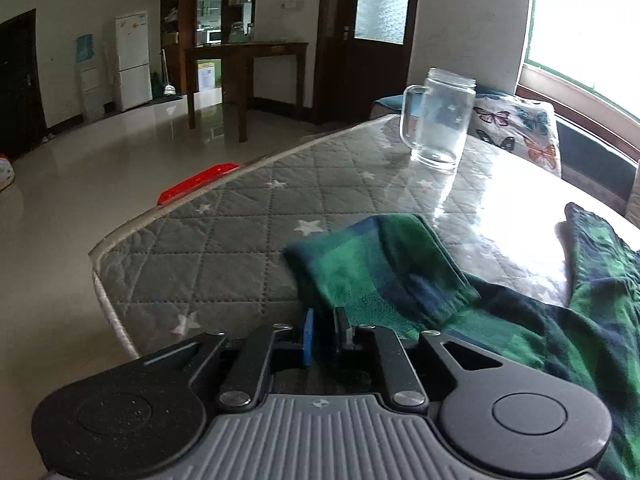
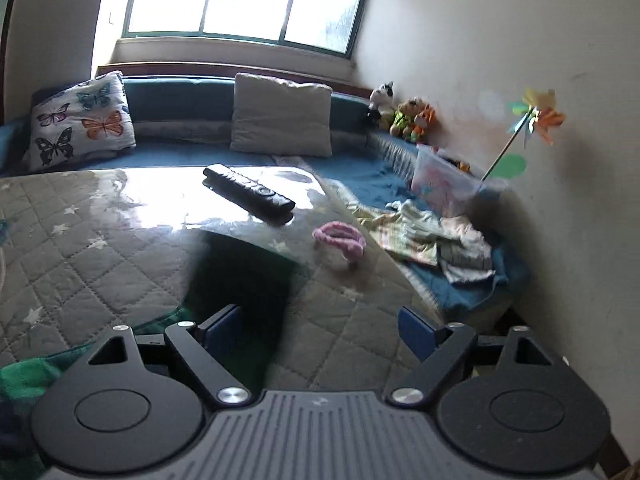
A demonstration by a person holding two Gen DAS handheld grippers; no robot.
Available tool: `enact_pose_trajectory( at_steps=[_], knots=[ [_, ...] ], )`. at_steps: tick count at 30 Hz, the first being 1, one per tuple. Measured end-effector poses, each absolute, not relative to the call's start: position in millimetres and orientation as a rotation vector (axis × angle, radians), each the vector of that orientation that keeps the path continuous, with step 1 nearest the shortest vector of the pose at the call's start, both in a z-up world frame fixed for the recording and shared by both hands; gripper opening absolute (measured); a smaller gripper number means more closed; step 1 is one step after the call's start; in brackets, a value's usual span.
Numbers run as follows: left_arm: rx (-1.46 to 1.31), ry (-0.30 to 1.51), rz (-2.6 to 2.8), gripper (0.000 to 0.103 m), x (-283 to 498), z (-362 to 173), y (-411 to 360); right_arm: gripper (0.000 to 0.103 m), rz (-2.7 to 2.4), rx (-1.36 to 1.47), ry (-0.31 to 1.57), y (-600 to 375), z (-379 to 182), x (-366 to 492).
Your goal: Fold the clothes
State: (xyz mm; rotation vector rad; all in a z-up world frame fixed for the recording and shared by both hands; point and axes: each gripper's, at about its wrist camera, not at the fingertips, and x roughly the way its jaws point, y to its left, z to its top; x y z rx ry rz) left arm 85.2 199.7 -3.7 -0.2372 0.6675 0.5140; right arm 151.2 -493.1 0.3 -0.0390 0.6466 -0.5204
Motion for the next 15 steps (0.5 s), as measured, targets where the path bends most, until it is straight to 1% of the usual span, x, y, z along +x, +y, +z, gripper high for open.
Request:
enact_pose_trajectory(
  at_steps=[1, 2, 3, 5, 9, 10, 14, 15],
  knots=[
    [-0.224, 0.666, 0.52, 0.025, 85, -3, 200, 0.088, -0.495, -0.043, 0.65, -487, -1, 150],
    [-0.21, 0.664, 0.527, 0.04, 84, -3, 200, 0.088, -0.47, -0.046, 0.652, -482, -2, 149],
    [-0.192, 0.661, 0.533, 0.049, 83, -3, 200, 0.089, -0.446, -0.05, 0.655, -476, -3, 147],
    [-0.16, 0.65, 0.53, 0.053, 81, -2, 199, 0.09, -0.396, -0.057, 0.66, -465, -5, 145],
    [-0.107, 0.634, 0.481, 0.074, 75, -2, 193, 0.094, -0.282, -0.078, 0.673, -436, -10, 143],
    [-0.087, 0.635, 0.461, 0.076, 73, -3, 190, 0.094, -0.257, -0.086, 0.676, -428, -11, 143],
    [0.028, 0.647, 0.382, 0.091, 75, -9, 171, 0.098, -0.167, -0.105, 0.689, -392, -16, 144],
    [0.058, 0.651, 0.37, 0.091, 77, -12, 167, 0.098, -0.151, -0.109, 0.694, -383, -18, 144]
  ],
)
